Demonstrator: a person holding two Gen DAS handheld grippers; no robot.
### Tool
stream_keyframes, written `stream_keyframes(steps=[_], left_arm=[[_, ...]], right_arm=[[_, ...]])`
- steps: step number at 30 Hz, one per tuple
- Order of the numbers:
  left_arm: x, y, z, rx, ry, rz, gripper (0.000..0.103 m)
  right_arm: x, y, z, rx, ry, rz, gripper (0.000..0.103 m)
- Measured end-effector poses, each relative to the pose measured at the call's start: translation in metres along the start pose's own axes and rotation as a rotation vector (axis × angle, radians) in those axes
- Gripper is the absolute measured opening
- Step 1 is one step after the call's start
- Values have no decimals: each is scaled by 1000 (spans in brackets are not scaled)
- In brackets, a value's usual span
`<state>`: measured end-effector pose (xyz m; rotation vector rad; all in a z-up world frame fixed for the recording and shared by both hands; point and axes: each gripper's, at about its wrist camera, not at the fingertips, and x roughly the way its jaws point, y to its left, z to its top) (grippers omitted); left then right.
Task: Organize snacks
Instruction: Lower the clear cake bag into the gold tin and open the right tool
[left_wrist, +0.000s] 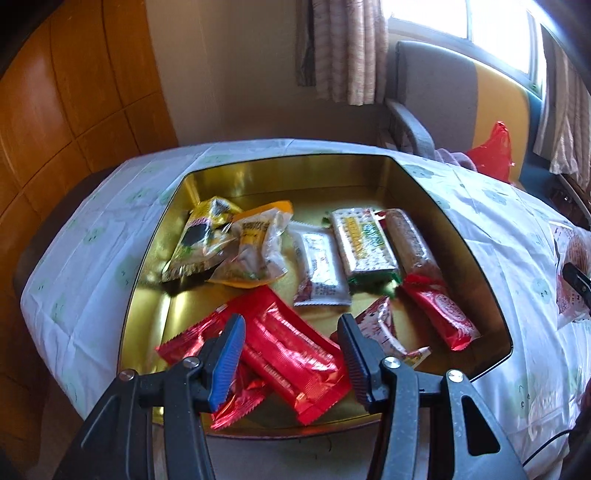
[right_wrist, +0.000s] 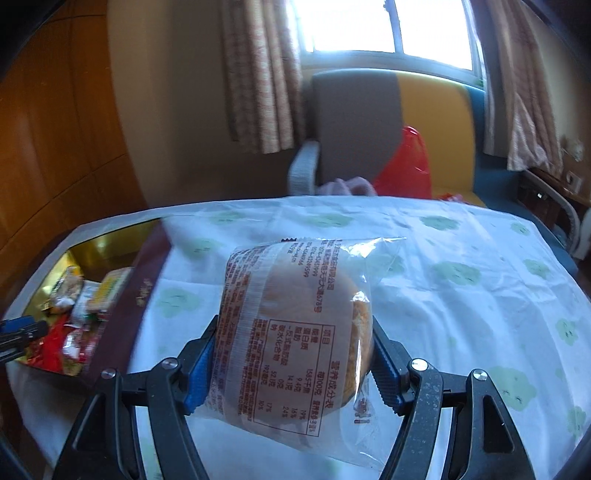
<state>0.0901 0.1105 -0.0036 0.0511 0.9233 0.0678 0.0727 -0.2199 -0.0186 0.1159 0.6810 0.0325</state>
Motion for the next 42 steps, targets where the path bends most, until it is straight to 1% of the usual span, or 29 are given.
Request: stream_keyframes(steps=[5, 9, 13, 20, 24, 29, 31, 34, 37, 39, 41, 42], left_arm=[[-1, 9, -3, -22, 19, 65, 53], [-6, 16, -6, -30, 7, 65, 53], [-11, 23, -9, -41, -10, 85, 53], [-23, 37, -12, -68, -59, 134, 53], [-30, 52, -17, -105, -80, 141, 53], [-37, 66, -21, -132, -107, 163, 53], [-38, 67, -23, -132, -104, 167, 53], [-38, 70, -24, -147, -105, 158, 53], [-36, 73, -26, -162, -92, 159, 53], [-34, 73, -27, -166, -87, 171, 53], [-32, 73, -27, -175, -77, 178, 53], [-31, 74, -28, -181, -73, 177, 53]], right_arm=[[-5, 48, 12, -54, 0, 89, 73], [-6, 83, 17, -93, 4, 149, 73], [-2, 113, 22, -126, 19, 202, 73], [19, 163, 29, -203, 81, 274, 73], [40, 192, 36, -254, 137, 305, 73], [75, 221, 48, -278, 228, 297, 73], [90, 232, 52, -285, 258, 297, 73], [114, 245, 58, -269, 306, 291, 73], [132, 250, 65, -233, 348, 330, 73], [137, 246, 67, -189, 344, 325, 74], [134, 236, 67, -129, 330, 320, 81], [130, 230, 66, -101, 322, 328, 81]])
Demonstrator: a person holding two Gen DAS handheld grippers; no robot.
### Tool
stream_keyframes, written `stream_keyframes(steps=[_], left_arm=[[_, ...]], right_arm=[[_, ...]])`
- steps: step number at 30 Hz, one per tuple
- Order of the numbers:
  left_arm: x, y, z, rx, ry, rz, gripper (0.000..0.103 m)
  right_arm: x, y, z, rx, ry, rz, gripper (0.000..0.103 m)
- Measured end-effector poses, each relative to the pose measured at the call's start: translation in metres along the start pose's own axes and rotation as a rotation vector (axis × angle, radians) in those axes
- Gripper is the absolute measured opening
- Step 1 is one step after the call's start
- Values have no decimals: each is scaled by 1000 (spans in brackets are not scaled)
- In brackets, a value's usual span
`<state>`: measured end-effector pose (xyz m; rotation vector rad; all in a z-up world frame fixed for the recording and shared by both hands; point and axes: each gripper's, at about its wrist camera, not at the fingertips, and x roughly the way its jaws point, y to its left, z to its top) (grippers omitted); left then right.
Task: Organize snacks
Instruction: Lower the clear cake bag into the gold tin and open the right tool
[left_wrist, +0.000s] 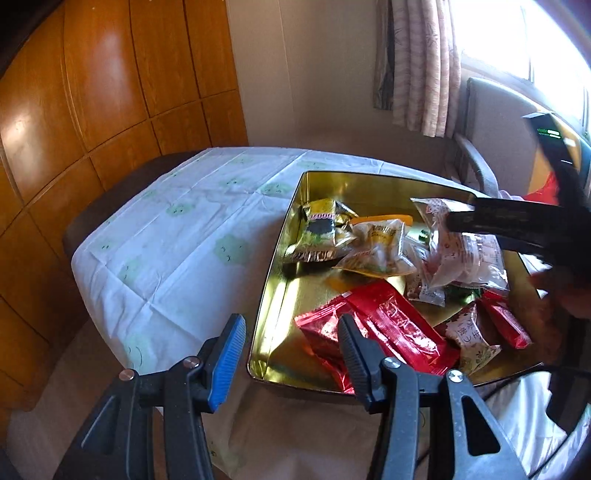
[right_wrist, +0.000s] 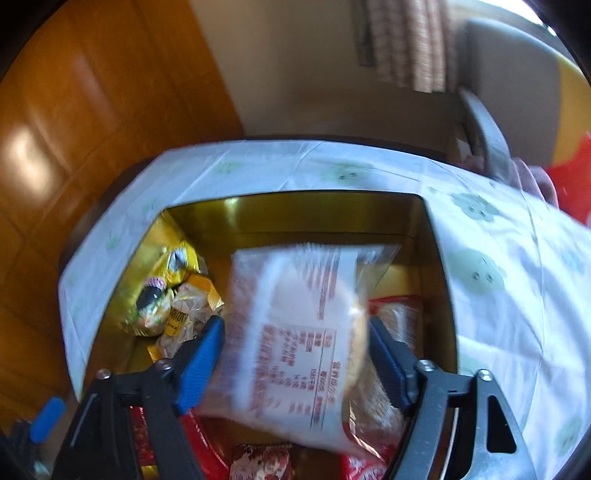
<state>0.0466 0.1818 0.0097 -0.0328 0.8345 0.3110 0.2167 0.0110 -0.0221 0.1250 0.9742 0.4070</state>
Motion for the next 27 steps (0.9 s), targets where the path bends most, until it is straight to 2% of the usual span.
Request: stream_keyframes(steps=[3, 6, 7, 8, 9, 13, 16, 20, 21, 23, 27], left_arm=[[2, 1, -2, -18, 9, -19, 53], [0, 1, -3, -30, -2, -38, 53], [-1, 1, -2, -32, -5, -44, 53], [-2, 1, -2, -37, -9, -48, 53], [-3, 1, -2, -42, -11, -53, 53], [-9, 0, -1, -45, -21, -73, 53], [-12, -2, -1, -40, -20, -68, 53], [-13, -3, -2, -32, -4, -61, 53], [-14, -3, -3, -33, 0, -60, 53], [-14, -3, -3, -36, 4, -66, 53], [-15, -6, -6, -41, 12, -69, 53]], right_arm=[[-16, -9, -10, 33, -33, 23, 82], [-28, -13, -19, 11, -25, 38, 80], [-31, -11, -21, -14, -21, 30, 72], [-32, -9, -24, -45, -15, 26, 59], [-32, -7, -25, -70, -3, 29, 53], [-22, 3, -19, -99, 16, 45, 43], [-8, 13, -2, -118, 23, 33, 44], [-3, 15, 13, -89, -11, 52, 50], [-8, 14, 12, -78, -25, 65, 51], [-21, 11, 5, -54, -65, 85, 59], [-46, 13, -22, -85, -114, 38, 72]])
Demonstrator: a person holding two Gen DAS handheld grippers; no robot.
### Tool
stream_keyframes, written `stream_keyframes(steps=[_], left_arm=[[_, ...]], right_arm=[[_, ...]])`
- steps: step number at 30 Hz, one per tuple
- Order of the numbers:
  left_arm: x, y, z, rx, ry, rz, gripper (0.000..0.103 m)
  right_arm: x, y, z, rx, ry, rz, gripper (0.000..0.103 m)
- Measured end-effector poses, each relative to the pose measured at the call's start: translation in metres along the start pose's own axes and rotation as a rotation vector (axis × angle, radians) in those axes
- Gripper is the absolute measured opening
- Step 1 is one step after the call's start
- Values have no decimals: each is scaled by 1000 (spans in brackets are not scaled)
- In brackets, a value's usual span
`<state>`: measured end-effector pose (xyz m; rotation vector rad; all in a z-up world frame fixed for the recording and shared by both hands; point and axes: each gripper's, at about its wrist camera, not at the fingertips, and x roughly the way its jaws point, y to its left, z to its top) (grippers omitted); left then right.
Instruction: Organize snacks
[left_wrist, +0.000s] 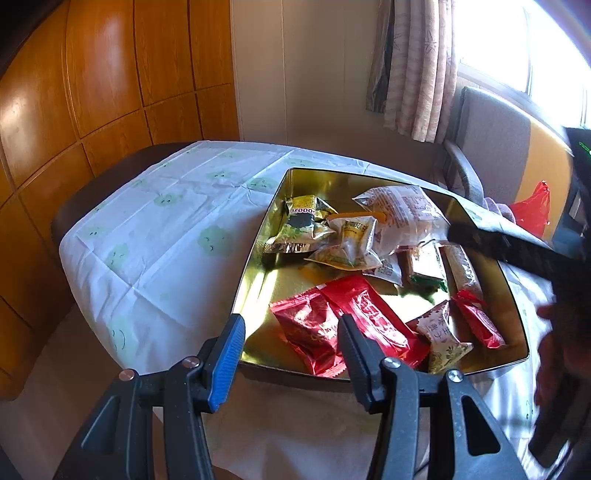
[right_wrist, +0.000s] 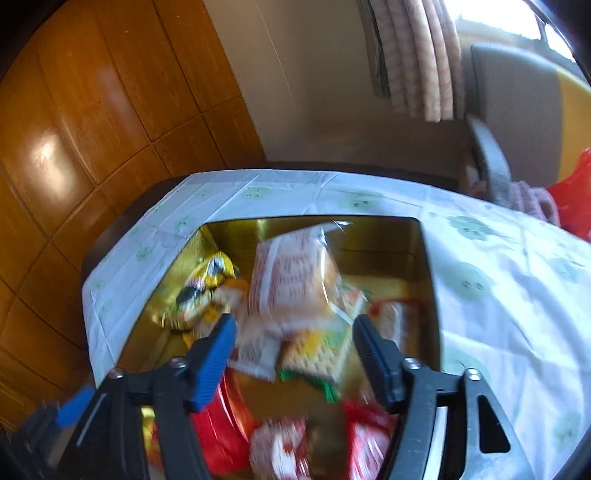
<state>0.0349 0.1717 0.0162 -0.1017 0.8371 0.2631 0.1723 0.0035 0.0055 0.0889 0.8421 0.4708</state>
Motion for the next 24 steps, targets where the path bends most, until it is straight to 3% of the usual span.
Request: stream_keyframes(steps=[4, 11, 18, 24], left_arm=[[0, -4, -3, 13, 25, 13, 53], [-12, -8, -12, 42, 10, 12, 53], [-30, -12, -16, 73, -51, 14, 53], [-37, -15, -16, 84, -63, -6, 53]], right_arm=[[-28, 5, -28, -18, -40, -46, 80], [-54, 10, -66, -12, -80, -156, 103], [-64, 15, -90, 25, -95, -255, 103], [-72, 14, -97, 51, -110, -260, 103]])
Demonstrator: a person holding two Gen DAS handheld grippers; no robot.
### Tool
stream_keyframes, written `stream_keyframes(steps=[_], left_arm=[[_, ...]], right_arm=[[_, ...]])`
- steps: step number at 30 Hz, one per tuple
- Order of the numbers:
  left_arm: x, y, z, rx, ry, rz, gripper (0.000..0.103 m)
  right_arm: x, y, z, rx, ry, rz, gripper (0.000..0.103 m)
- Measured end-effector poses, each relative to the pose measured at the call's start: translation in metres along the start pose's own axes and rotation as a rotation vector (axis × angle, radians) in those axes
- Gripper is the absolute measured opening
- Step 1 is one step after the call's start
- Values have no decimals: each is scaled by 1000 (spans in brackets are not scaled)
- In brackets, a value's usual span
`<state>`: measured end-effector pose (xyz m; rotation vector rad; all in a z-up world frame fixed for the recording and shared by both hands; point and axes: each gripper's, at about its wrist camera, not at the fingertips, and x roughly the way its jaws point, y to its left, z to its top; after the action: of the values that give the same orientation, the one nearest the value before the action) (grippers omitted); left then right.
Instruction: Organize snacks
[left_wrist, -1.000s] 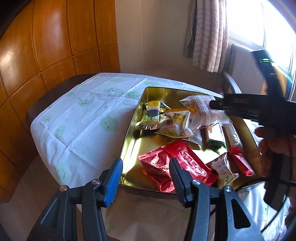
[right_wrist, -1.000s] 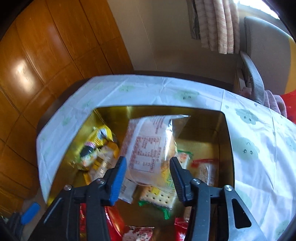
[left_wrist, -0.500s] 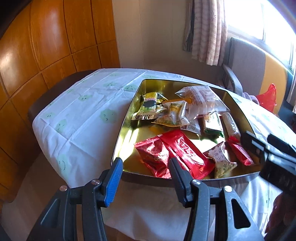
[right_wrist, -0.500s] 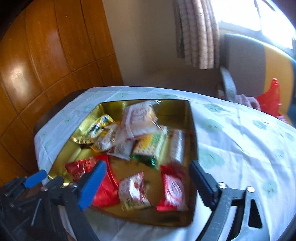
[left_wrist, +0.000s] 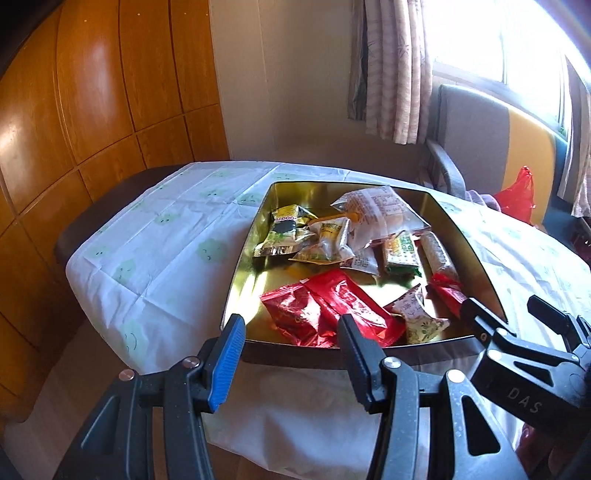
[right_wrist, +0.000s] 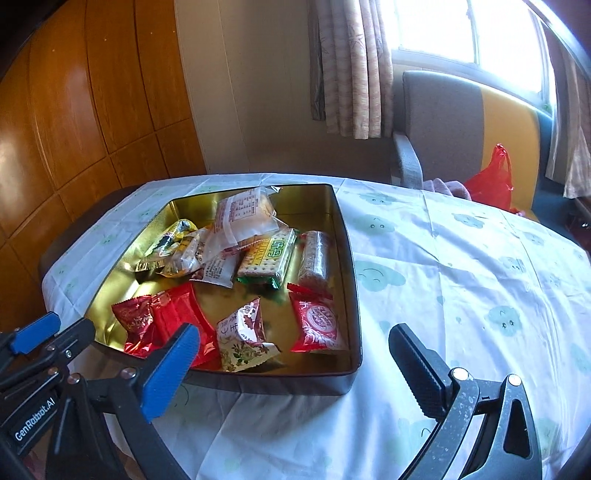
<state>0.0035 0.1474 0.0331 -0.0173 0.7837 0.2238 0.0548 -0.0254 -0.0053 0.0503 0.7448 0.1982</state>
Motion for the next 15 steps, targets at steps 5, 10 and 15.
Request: stream_keyframes(steps=[5, 10, 15], left_arm=[[-1, 1, -1, -13, 10, -13, 53], [-3, 1, -2, -15, 0, -14, 53], [-4, -1, -2, -6, -11, -9, 53]], right_arm=[[-3, 3, 0, -11, -8, -12, 103], [-4, 2, -1, -9, -7, -10, 103], [-4, 4, 0, -22, -7, -17, 103]])
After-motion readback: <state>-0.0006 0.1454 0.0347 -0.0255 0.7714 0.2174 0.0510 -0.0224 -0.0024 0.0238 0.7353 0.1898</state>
